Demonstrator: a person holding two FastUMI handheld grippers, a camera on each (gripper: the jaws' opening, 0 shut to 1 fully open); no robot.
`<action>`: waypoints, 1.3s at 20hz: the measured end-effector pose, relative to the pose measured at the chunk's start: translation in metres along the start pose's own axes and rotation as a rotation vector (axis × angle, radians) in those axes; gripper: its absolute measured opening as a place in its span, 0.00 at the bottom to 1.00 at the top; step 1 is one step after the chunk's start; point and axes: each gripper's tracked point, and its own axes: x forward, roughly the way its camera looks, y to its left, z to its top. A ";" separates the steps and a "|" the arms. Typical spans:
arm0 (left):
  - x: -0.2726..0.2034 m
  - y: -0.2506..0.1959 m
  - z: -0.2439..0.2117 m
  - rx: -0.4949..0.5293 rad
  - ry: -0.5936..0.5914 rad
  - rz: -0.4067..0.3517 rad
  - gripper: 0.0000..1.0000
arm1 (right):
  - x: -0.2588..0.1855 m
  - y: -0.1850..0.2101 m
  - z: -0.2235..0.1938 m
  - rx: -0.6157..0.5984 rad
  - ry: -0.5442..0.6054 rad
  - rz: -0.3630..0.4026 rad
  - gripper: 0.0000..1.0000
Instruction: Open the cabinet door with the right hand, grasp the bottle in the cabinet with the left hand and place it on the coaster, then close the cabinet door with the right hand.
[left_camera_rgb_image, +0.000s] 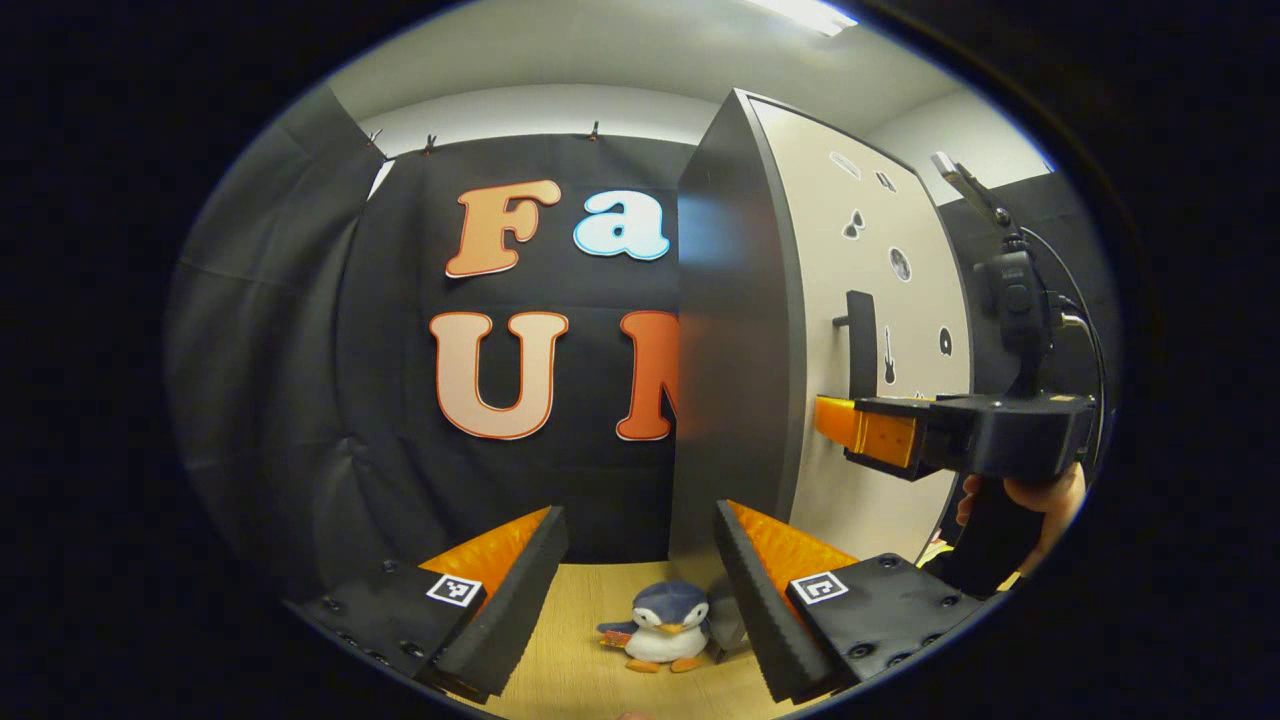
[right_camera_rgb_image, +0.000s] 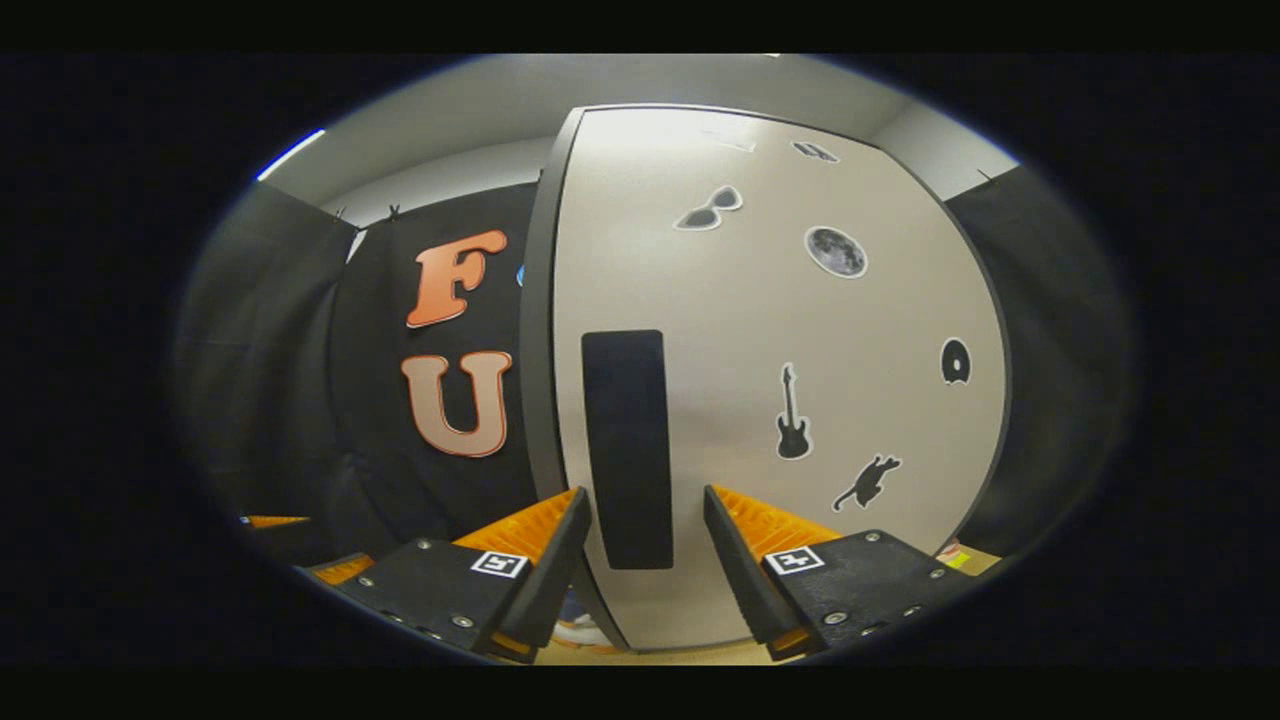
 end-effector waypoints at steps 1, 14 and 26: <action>0.000 0.001 -0.002 -0.001 0.000 0.004 0.96 | 0.000 0.002 0.000 0.006 -0.003 0.007 0.66; -0.036 0.006 -0.008 -0.007 0.013 0.106 0.96 | -0.013 0.000 0.005 0.034 -0.041 0.021 0.17; -0.083 -0.057 0.007 -0.035 -0.017 0.129 0.96 | -0.043 -0.021 0.011 0.053 -0.059 0.096 0.14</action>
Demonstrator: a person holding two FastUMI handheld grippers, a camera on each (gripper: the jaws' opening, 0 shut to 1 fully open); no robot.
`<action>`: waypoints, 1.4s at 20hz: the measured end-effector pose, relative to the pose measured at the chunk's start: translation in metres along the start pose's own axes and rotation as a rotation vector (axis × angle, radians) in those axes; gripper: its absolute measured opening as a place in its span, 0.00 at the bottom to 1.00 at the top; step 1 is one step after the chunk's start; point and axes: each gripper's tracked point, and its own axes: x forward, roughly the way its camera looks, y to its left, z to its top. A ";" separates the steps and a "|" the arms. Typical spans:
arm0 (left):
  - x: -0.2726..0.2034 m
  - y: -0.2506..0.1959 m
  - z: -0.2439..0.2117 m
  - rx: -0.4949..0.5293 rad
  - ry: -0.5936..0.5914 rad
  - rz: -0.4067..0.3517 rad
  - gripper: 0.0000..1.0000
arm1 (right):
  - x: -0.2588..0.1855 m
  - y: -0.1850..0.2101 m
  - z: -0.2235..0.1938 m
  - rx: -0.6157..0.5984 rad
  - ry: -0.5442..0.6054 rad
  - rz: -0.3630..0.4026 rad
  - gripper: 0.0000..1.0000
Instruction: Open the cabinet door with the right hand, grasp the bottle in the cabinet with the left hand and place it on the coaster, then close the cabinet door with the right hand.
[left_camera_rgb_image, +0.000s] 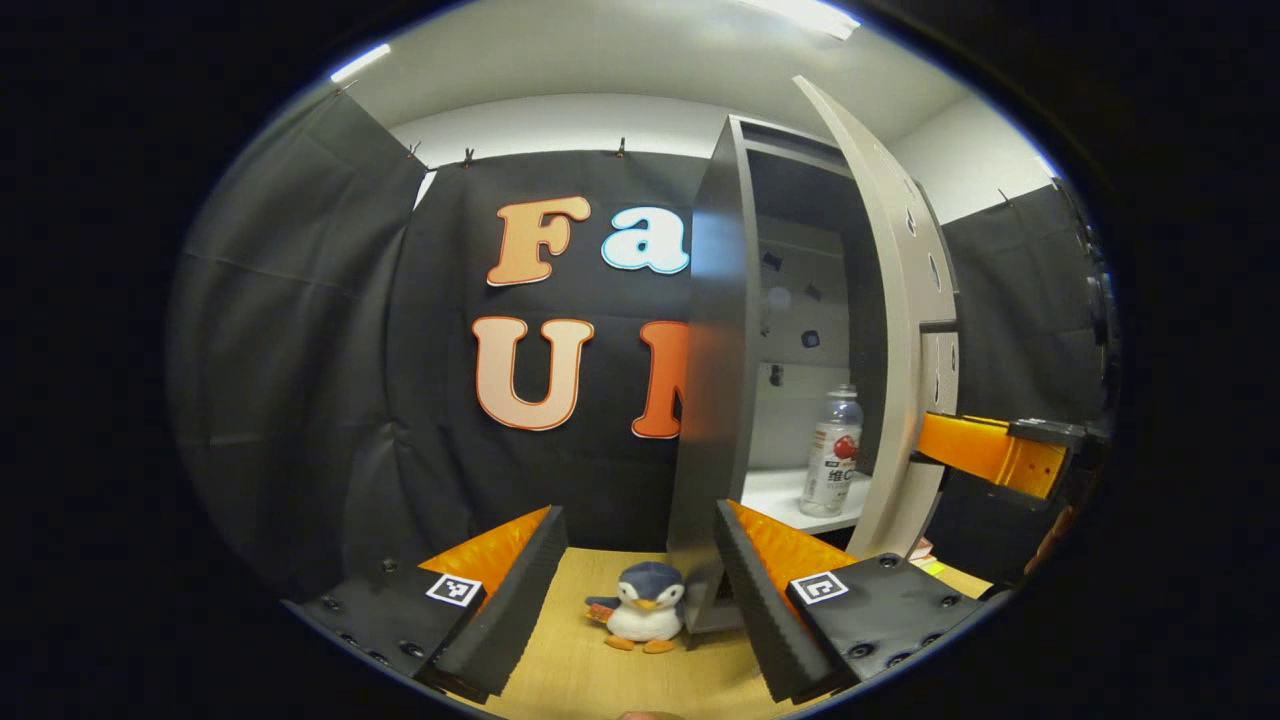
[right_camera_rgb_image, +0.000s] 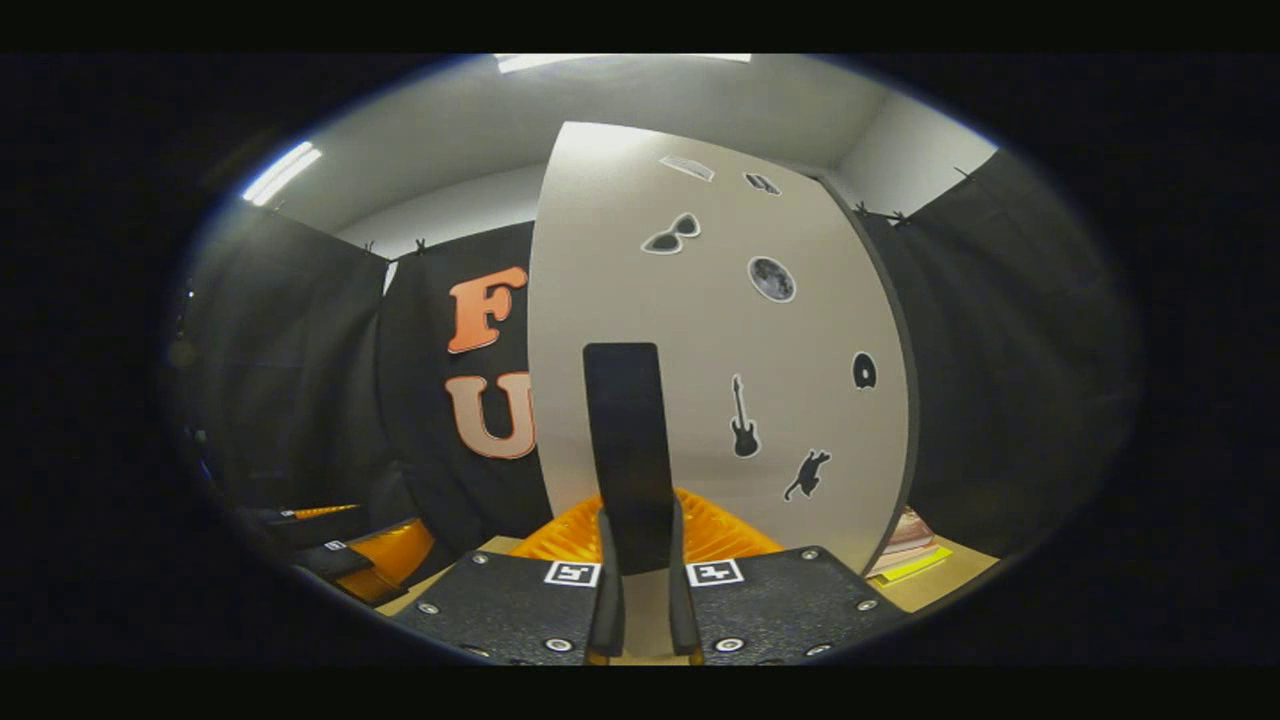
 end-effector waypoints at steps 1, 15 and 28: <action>-0.003 -0.006 0.001 0.004 -0.002 -0.002 0.96 | -0.002 -0.002 0.000 0.003 -0.003 0.004 0.14; -0.031 -0.082 0.014 -0.019 -0.042 -0.050 0.94 | -0.034 -0.033 0.006 0.032 -0.007 -0.077 0.14; -0.035 -0.130 0.010 -0.004 -0.030 -0.129 0.96 | -0.046 -0.078 0.007 -0.001 -0.006 -0.222 0.10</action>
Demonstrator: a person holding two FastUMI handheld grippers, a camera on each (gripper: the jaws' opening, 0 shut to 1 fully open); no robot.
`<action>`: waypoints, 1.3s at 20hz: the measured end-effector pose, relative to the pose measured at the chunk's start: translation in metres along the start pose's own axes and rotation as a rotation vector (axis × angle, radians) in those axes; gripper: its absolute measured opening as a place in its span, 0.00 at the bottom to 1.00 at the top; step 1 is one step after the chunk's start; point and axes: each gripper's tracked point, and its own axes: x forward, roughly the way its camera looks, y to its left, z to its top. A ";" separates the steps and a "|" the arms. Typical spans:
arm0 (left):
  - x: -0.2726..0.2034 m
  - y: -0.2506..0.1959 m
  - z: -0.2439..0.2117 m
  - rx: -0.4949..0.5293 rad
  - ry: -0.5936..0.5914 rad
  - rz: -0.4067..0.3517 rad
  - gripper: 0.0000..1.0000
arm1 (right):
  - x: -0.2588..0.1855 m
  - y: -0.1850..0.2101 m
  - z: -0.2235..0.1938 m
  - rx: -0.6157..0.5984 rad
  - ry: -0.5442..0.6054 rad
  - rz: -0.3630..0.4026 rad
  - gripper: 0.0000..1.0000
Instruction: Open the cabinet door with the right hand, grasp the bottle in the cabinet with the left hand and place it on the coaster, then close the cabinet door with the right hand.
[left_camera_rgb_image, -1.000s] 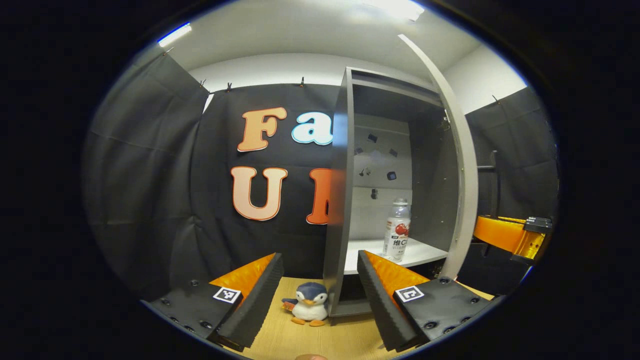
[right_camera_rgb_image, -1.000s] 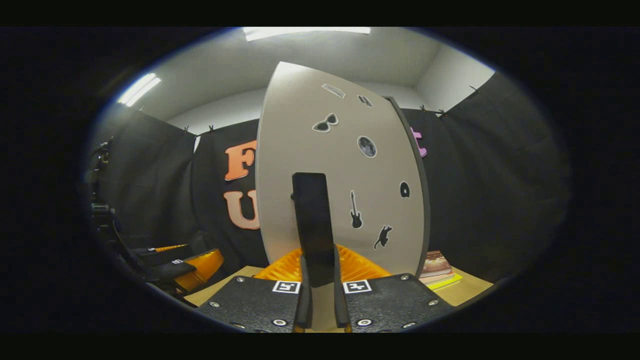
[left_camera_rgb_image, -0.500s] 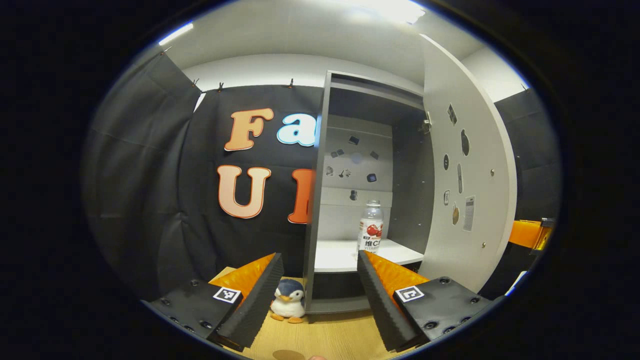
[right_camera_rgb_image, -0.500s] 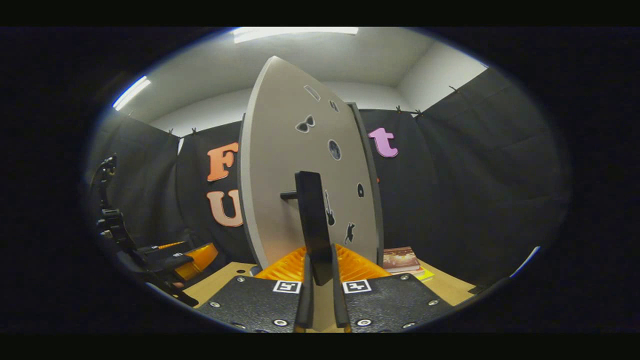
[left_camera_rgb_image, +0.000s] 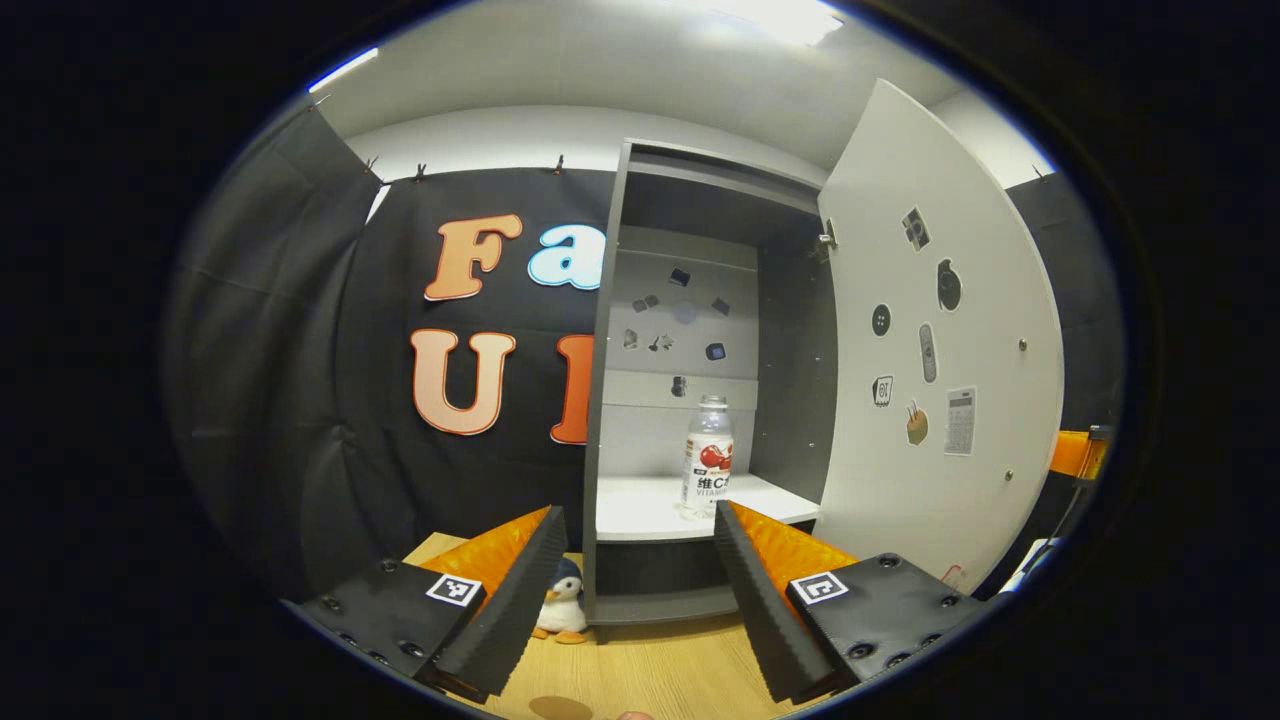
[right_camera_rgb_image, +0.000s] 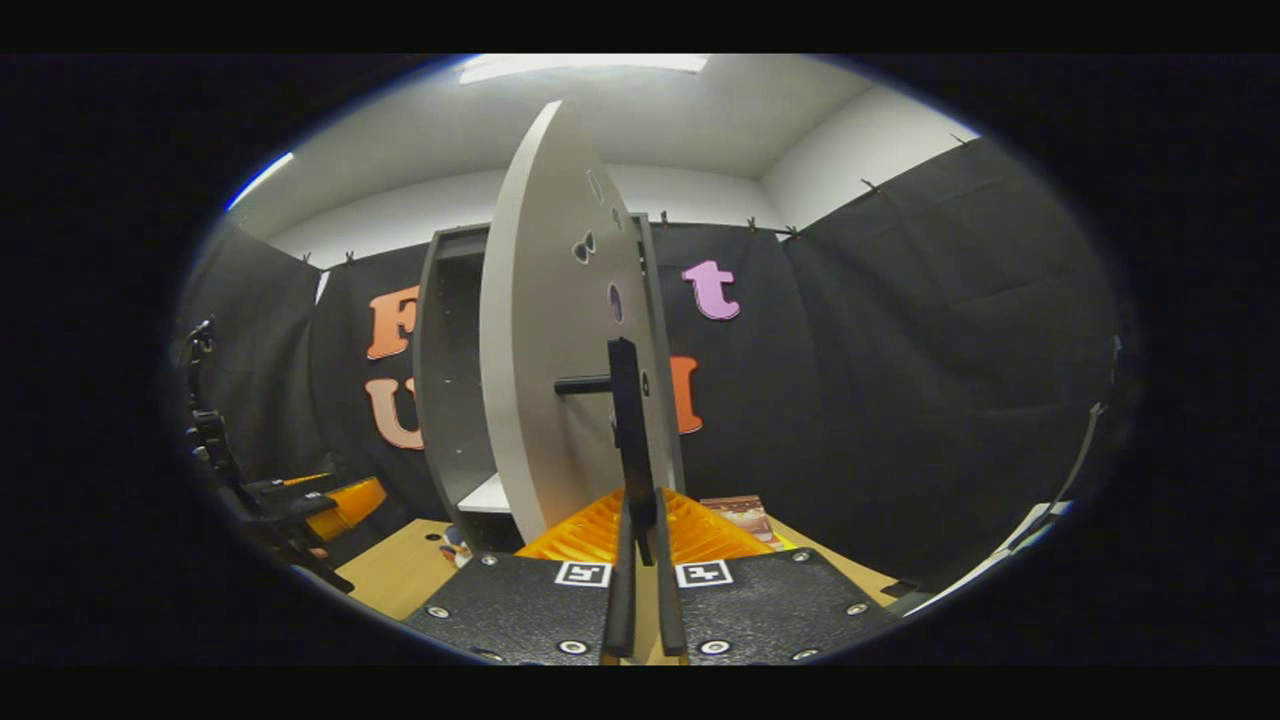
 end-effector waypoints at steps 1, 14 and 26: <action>0.000 -0.004 -0.002 0.006 0.005 -0.008 0.94 | 0.000 -0.003 0.001 -0.014 -0.010 0.001 0.09; 0.000 -0.029 -0.013 -0.002 0.026 -0.059 0.96 | -0.007 -0.064 0.002 -0.110 -0.003 -0.181 0.02; 0.008 -0.035 -0.024 -0.003 0.059 -0.112 0.96 | -0.010 -0.034 -0.002 -0.115 -0.013 -0.060 0.00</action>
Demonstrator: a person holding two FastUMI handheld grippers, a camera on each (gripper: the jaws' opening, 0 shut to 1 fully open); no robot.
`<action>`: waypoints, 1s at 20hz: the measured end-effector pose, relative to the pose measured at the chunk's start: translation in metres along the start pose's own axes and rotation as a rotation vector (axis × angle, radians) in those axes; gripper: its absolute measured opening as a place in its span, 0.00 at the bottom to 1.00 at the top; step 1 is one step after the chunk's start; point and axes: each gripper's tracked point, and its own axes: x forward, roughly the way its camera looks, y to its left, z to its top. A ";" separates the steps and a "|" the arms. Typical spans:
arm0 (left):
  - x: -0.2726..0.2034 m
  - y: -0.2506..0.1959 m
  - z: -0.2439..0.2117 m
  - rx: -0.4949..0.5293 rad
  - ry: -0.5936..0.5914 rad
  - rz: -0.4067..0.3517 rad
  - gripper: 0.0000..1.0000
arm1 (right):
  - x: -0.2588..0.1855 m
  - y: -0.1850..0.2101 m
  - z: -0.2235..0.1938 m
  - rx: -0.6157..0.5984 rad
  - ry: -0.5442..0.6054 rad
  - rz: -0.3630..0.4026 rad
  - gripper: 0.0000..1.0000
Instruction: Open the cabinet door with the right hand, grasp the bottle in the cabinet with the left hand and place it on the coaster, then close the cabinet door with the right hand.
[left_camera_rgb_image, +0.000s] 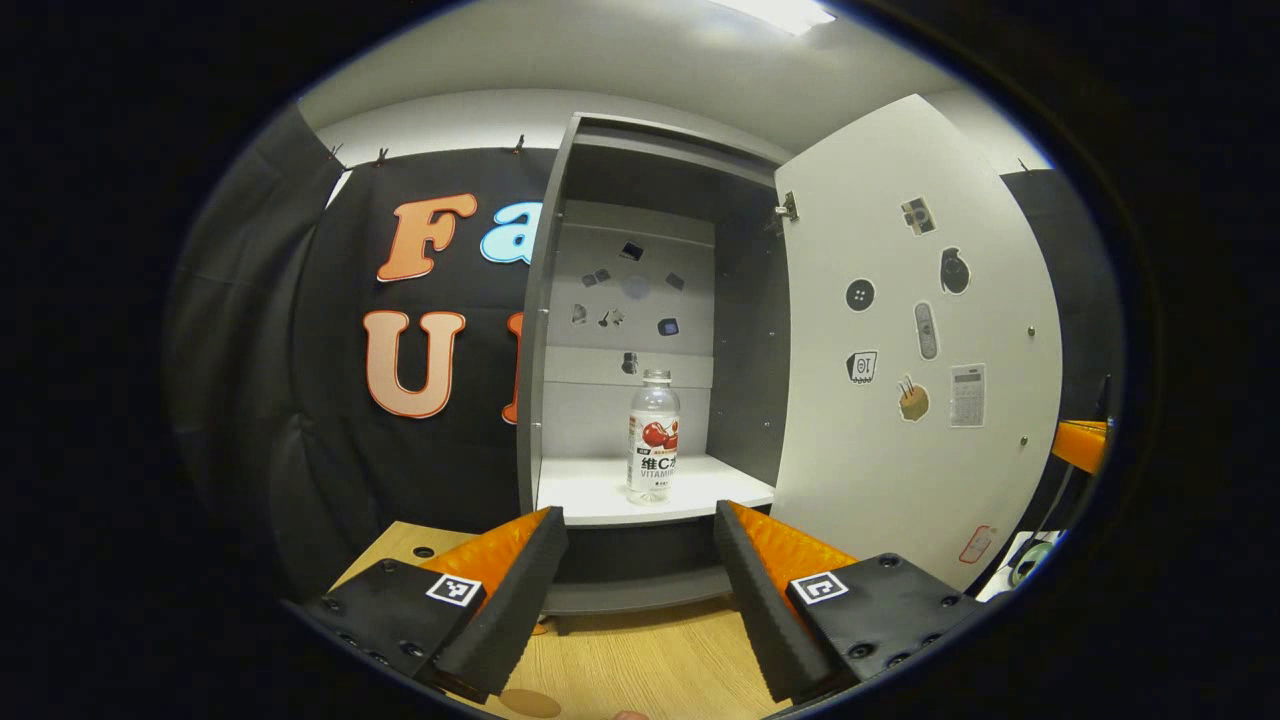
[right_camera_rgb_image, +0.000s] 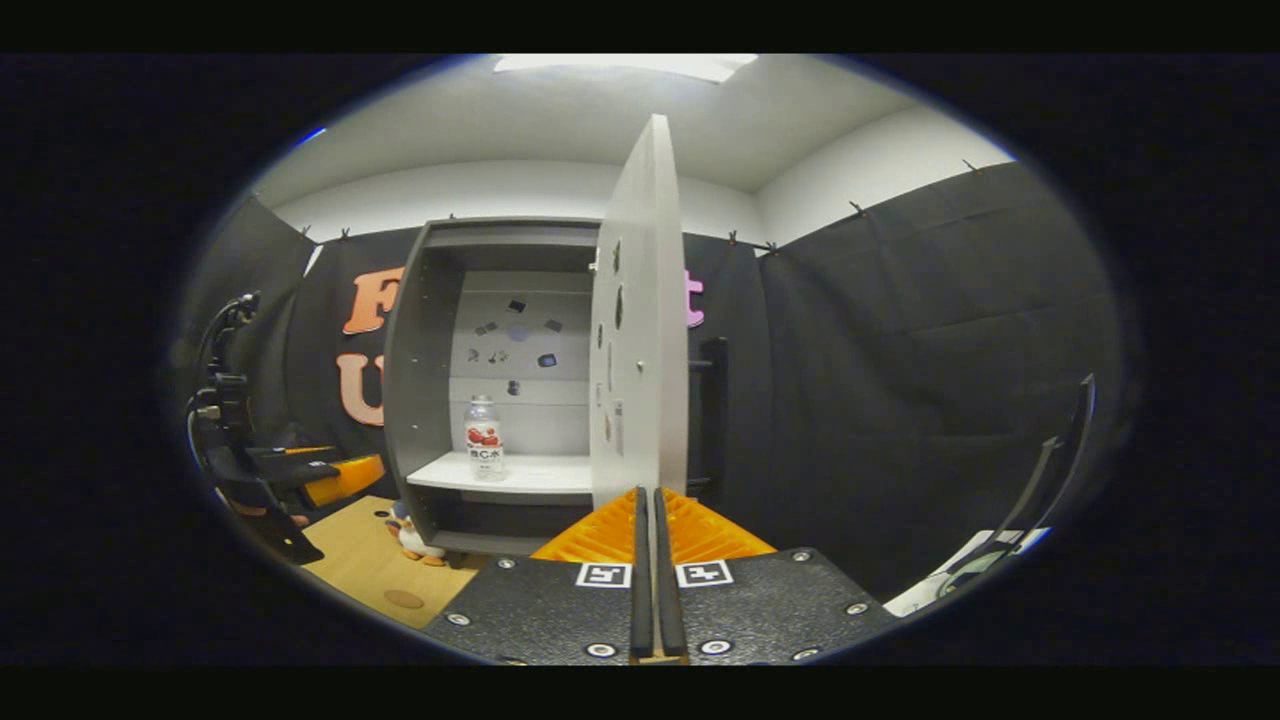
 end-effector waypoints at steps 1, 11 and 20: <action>0.005 -0.001 -0.002 -0.003 0.002 0.000 0.96 | 0.001 0.003 -0.001 0.000 -0.002 0.011 0.00; 0.075 0.007 -0.007 -0.026 0.001 -0.068 0.96 | 0.025 0.032 0.000 -0.037 -0.009 0.067 0.13; 0.158 -0.006 -0.027 -0.012 0.037 -0.152 0.96 | 0.047 0.047 -0.010 -0.001 0.010 0.066 0.49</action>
